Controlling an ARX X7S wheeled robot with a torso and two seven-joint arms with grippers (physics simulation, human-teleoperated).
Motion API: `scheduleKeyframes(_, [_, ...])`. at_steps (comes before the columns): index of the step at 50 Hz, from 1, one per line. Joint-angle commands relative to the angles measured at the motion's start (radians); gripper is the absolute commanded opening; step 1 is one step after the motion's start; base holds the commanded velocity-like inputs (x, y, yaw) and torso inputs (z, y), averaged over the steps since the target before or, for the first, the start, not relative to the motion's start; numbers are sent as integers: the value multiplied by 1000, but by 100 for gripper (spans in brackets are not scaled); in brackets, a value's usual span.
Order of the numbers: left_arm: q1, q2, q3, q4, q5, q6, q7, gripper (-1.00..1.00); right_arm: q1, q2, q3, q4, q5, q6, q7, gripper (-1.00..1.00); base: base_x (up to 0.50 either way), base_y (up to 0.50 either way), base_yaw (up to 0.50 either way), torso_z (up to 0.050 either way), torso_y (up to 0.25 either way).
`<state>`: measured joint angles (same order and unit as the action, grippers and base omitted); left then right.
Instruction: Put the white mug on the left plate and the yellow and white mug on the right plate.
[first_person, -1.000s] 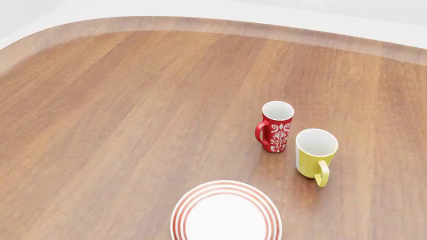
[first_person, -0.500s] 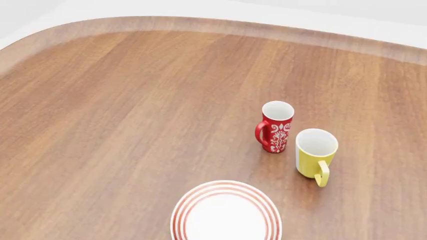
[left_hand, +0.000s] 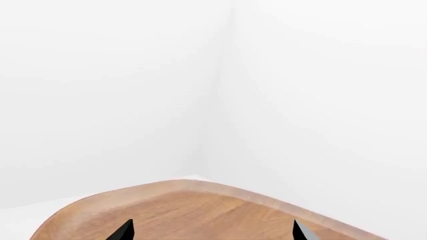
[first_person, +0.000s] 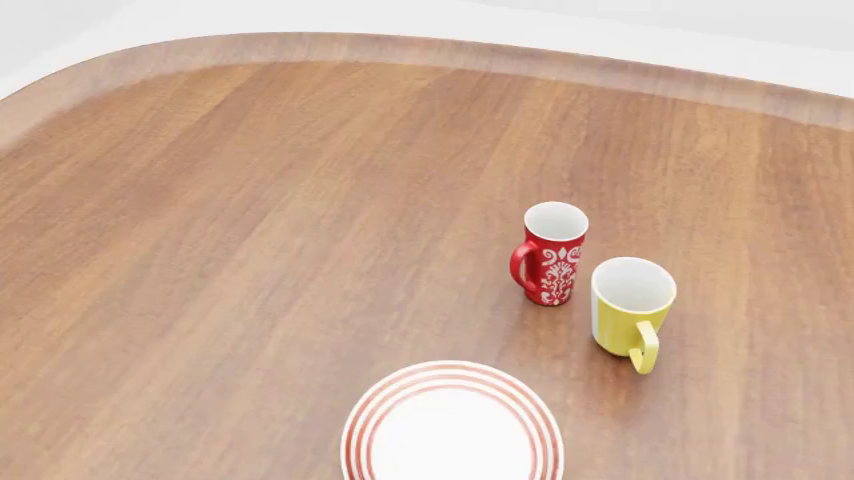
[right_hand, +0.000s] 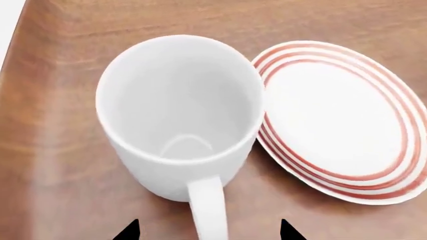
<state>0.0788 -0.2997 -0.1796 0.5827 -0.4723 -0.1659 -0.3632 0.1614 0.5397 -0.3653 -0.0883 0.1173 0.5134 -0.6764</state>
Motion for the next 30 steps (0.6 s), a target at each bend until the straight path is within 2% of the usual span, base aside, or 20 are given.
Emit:
scheduleKeyframes(1, [8,-4,-2,4,-5,6,-2,100,22,-25,-27,89,-7,-36,-9,100,0,0,0,0,0])
scheduleKeyframes(19, [12,-10,-4,11,-12,6,-11,100,28,-41,-32,162,-1,-71,-9,100,0,0,0,0,0])
scheduleKeyframes(20, [12,-10,-5,12,-13,7,-11,100,32,-46,-23,166,4,-64,0,-100,0,0,0,0,0])
scheduleKeyframes(30, [11,-14,-3,13,-16,6,-15,100,18,-38,5,106,29,-70,6,-100,0,0,0,0,0])
